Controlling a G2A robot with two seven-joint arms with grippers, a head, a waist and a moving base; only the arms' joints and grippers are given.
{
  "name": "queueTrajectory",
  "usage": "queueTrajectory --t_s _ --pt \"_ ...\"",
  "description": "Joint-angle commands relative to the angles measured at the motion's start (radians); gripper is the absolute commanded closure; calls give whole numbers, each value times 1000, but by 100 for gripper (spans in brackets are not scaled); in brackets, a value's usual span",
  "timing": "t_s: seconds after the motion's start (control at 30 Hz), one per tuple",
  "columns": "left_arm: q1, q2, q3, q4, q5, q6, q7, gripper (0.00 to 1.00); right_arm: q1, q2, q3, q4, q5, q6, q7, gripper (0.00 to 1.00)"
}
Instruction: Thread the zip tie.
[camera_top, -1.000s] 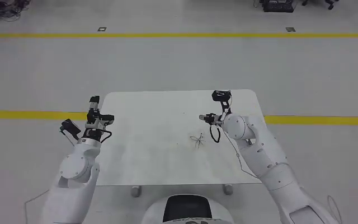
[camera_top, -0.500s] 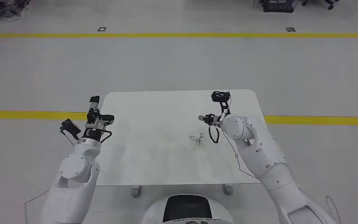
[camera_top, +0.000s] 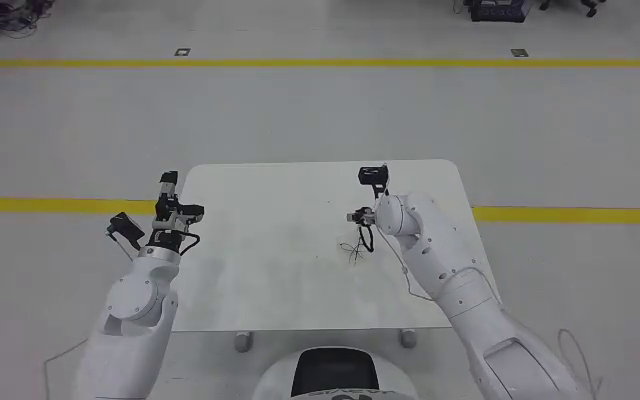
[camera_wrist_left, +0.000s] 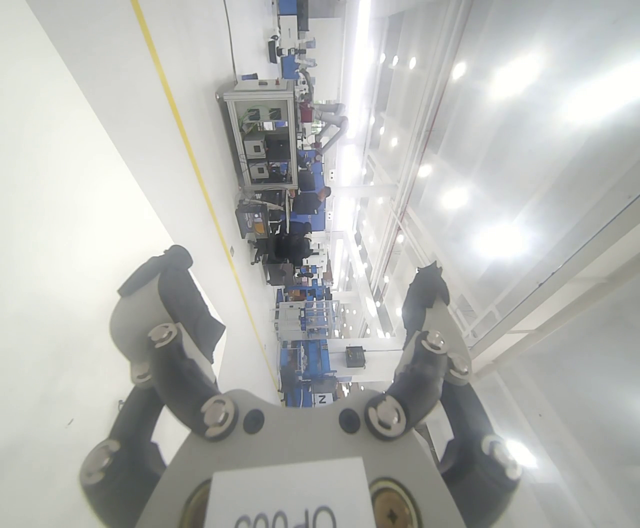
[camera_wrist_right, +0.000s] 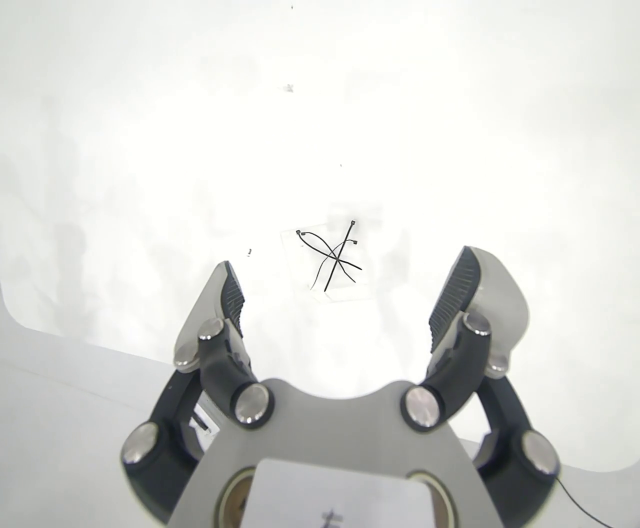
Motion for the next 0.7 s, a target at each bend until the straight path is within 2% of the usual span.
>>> queueTrajectory --t_s 0.0,0.33,0.67 --pt "0 0 0 0 0 0 0 0 -1 -28 14 25 -23 0 -4 0" --pt "0 0 0 0 0 0 0 0 -45 -174 135 96 -182 0 -27 0" --pt "0 0 0 0 0 0 0 0 -46 -179 138 98 -188 0 -28 0"
